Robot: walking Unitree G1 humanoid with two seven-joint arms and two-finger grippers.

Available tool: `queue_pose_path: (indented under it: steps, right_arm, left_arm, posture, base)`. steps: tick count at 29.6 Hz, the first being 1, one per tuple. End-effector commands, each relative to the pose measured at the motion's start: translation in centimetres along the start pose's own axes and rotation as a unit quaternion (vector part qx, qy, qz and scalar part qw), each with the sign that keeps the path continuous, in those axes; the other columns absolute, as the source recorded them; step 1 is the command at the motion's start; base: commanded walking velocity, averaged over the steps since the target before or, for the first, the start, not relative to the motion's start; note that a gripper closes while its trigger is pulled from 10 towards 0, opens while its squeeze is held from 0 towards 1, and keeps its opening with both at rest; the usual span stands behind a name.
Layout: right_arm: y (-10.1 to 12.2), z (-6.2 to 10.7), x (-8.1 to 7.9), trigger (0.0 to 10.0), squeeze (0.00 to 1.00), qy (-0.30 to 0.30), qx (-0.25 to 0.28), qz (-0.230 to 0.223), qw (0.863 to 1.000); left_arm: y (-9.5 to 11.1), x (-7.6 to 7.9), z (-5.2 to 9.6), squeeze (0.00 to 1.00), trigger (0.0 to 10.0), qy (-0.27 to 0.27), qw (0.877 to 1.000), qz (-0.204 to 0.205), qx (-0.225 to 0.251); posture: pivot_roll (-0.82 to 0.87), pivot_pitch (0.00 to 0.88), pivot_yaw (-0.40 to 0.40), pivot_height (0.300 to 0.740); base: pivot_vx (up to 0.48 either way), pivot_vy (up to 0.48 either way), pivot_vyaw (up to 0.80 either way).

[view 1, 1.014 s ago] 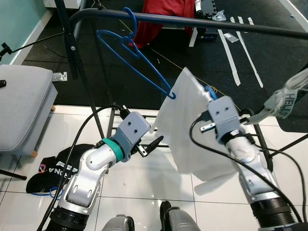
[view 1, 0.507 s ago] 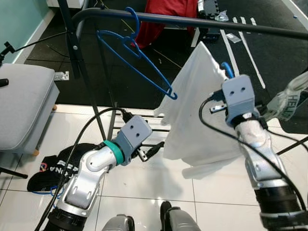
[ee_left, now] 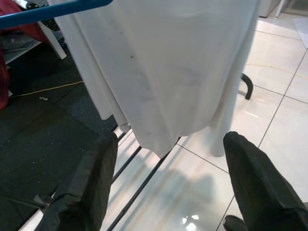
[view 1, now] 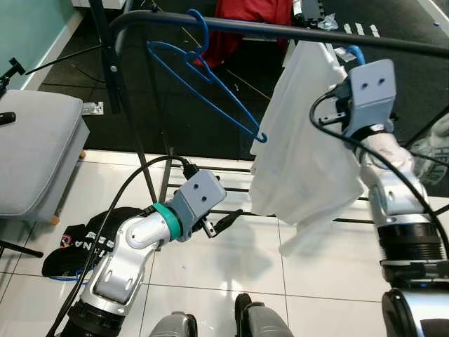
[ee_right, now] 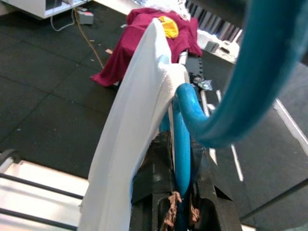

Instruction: Hang hanger

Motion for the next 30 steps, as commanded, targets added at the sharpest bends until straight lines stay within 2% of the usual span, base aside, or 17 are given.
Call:
queue_pose_path:
  steps: [1,12,14,17,22,25,26,30]
  right_arm:
    - [0.8,-0.5,1.0,0.0,0.0,-0.006,0.011,-0.018,1.0]
    - [2.2,-2.4,1.4,0.0,0.0,-0.001,0.013,-0.045,0.999]
    - [2.4,-3.1,1.5,0.0,0.0,0.005,0.006,-0.076,0.997]
    - [2.4,-3.3,1.5,0.0,0.0,0.006,0.003,-0.087,0.996]
    - [2.7,-4.2,2.0,0.0,0.0,0.016,-0.012,-0.135,0.991]
    - [2.7,-4.4,2.0,0.0,0.0,0.02,-0.02,-0.151,0.988]
    - [2.5,-4.6,1.9,0.0,0.0,0.027,-0.032,-0.17,0.984]
    - [1.7,-4.7,1.4,0.0,0.0,0.039,-0.058,-0.185,0.98]
  left_arm:
    - [0.2,0.5,0.1,0.0,10.0,-0.008,1.0,-0.003,0.004]
    - [0.1,0.3,0.4,0.0,10.0,-0.009,1.0,-0.007,-0.001]
    - [0.1,0.3,0.4,0.0,10.0,-0.012,1.0,-0.008,-0.003]
    - [0.1,0.3,0.4,0.0,10.0,-0.014,1.0,-0.009,-0.003]
    - [-0.1,0.6,0.6,0.0,10.0,-0.023,1.0,-0.009,-0.009]
    - [-0.1,0.7,0.7,0.0,10.0,-0.025,1.0,-0.01,-0.01]
    - [0.1,0.7,0.7,0.0,10.0,-0.029,0.999,-0.011,-0.008]
    - [0.7,0.7,0.7,0.0,10.0,-0.032,0.999,-0.011,0.006]
  posture:
    - [-0.04,0.143,0.018,0.74]
    - [-0.04,0.143,0.012,0.74]
    - [-0.03,0.144,0.013,0.74]
    - [-0.03,0.144,0.013,0.74]
    - [-0.03,0.143,0.009,0.74]
    - [-0.03,0.143,0.009,0.74]
    - [-0.02,0.141,0.004,0.74]
    - [-0.02,0.141,0.004,0.74]
  base:
    - [0.0,0.0,0.0]
    - [0.0,0.0,0.0]
    - [0.0,0.0,0.0]
    - [0.0,0.0,0.0]
    - [0.0,0.0,0.0]
    - [0.0,0.0,0.0]
    - [0.0,0.0,0.0]
    - [0.0,0.0,0.0]
Point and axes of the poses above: a point about 5 cm out from each wrist's last joint towards the gripper, its own z axis pointing back from the gripper into the wrist, its own y axis along the axis of the wrist's last joint, x = y × z, the point moved 3 cm from there along -z, pointing out of the wrist towards the gripper, and after that the axes turned 6 degrees about -z, right-handed, at the moved point
